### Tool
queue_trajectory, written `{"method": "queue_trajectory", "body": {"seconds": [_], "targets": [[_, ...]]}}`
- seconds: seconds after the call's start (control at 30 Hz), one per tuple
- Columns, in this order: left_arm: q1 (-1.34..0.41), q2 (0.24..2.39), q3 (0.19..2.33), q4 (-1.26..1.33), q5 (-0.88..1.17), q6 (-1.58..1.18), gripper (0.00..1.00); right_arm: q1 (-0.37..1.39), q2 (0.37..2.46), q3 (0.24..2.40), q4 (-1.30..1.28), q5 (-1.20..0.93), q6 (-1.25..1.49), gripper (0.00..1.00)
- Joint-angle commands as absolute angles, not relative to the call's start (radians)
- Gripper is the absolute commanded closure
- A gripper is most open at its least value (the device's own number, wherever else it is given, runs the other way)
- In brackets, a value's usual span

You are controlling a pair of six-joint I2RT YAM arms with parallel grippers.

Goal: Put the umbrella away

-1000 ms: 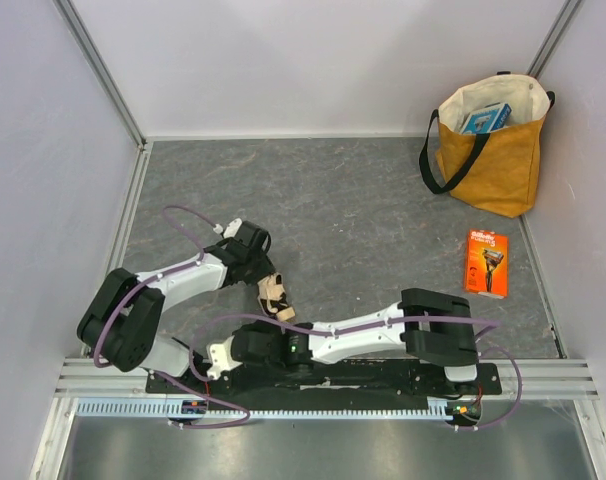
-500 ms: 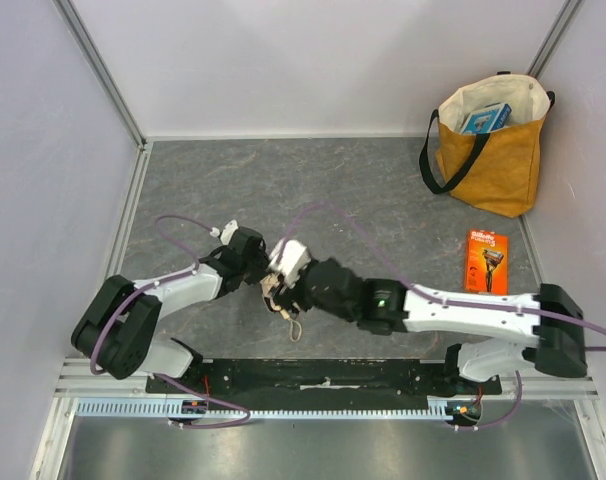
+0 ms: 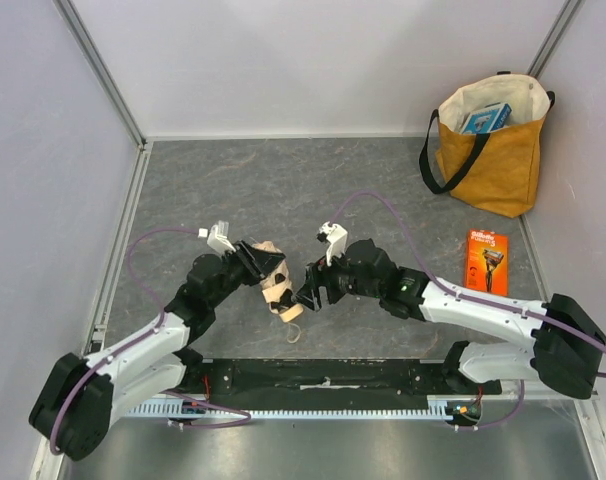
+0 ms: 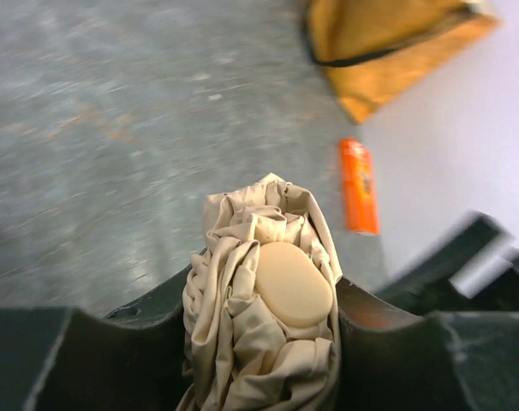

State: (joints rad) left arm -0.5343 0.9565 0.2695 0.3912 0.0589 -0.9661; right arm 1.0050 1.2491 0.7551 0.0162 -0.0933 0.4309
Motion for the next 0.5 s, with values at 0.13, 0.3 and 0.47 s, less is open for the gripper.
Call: {"method": "queue_trajectory", "body": {"seconds": [0.13, 0.3, 0.47], "targets": [[-0.529, 0.787, 0.192, 0.824, 0.340, -0.928, 0.98, 0.940, 1.278, 0.664, 0.496, -0.517, 0.644, 0.04], [-0.528, 0.808, 0.152, 0.968, 0.419, -1.028, 0.98, 0.940, 1.308, 0.684, 0.531, -0.486, 0.626, 0.07], [-0.528, 0.834, 0.159, 1.060, 0.480, -1.078, 0.98, 0.942, 1.370, 0.730, 0.541, -0.486, 0.635, 0.37]]}}
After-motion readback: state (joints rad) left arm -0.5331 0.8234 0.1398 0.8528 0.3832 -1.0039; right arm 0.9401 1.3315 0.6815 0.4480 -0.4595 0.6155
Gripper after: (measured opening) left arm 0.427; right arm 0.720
